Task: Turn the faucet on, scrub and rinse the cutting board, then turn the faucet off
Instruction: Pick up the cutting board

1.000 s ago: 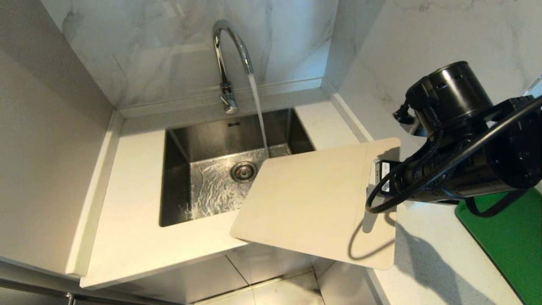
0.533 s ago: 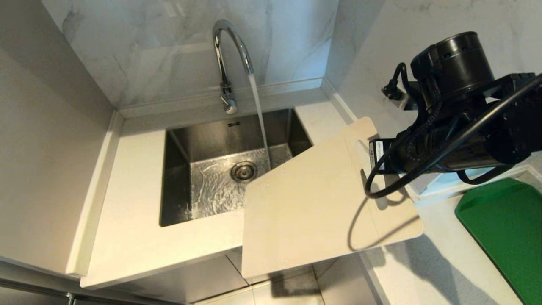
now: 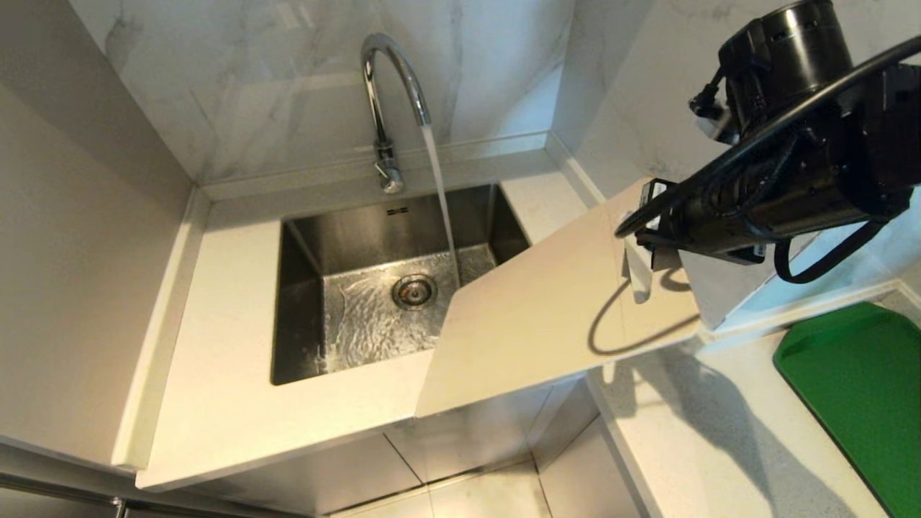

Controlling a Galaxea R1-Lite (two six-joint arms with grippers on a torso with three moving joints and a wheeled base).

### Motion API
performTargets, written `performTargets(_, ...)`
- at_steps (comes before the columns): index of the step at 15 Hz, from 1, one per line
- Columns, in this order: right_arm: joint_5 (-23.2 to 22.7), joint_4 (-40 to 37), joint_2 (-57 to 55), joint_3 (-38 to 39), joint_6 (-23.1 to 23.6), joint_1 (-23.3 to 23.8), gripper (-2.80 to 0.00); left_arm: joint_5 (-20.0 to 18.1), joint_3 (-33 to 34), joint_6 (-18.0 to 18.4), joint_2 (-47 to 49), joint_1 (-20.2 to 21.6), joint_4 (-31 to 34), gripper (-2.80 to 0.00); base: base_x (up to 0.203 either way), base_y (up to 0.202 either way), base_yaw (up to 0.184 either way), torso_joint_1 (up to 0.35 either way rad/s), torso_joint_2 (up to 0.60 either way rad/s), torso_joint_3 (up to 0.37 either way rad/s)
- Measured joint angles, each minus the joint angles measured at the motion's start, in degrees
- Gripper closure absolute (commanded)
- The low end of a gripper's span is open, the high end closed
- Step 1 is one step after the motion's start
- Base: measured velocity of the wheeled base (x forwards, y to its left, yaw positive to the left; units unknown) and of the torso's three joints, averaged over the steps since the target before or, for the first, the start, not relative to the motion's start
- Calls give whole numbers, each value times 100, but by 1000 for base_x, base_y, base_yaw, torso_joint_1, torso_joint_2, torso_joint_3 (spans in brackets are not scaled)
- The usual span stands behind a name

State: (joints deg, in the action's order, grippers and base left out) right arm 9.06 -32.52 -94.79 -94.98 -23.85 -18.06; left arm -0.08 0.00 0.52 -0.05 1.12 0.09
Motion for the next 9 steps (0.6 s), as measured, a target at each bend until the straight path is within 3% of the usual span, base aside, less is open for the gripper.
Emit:
performTargets(1, -230, -149, -8, -132, -189, 46, 0, -2, 0, -1, 0, 0, 1, 0, 0, 0, 0, 0, 0, 0)
performTargets(4, -337, -193, 3, -374, -430, 106, 0, -2, 0, 0, 0, 0, 1, 0, 0, 0, 0, 0, 0, 0)
performTargets(9, -445, -143, 41, -650, -484, 117, 0, -2, 0, 0, 0, 0, 1, 0, 0, 0, 0, 0, 0, 0)
